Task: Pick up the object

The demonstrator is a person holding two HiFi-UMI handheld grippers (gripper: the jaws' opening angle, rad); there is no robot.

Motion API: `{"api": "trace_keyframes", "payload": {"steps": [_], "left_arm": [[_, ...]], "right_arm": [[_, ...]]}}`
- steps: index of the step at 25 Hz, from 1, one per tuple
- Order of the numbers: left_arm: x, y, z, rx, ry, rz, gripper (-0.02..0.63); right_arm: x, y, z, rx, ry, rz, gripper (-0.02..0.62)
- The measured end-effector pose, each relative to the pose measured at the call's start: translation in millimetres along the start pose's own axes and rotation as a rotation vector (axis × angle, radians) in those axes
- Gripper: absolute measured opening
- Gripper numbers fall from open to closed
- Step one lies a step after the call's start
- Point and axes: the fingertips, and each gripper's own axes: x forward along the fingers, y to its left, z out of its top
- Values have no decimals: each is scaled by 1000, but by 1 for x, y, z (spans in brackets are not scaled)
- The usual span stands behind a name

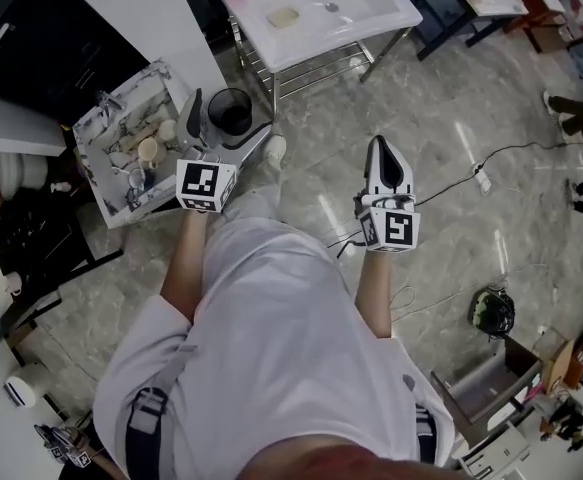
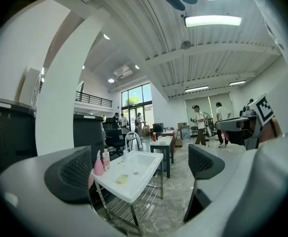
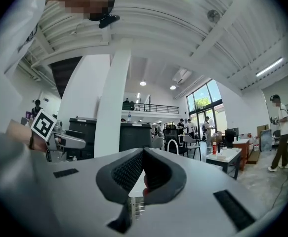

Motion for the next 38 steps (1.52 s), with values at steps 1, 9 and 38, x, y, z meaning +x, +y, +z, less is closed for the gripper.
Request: {"api": "trace_keyframes", "payload": {"steps": [1,9,38], "left_arm": [[17,6,-2,-4,2,-6,591],[165,62,-26,-50,38,-63,591],[443,132,-263,0,599,-321,589]], "right_arm": [[11,-5,-2,-2,8,-3,2],[128,-41,-22,-7,90,-11,2],[297,-124,-62,50,256,4,2]]}}
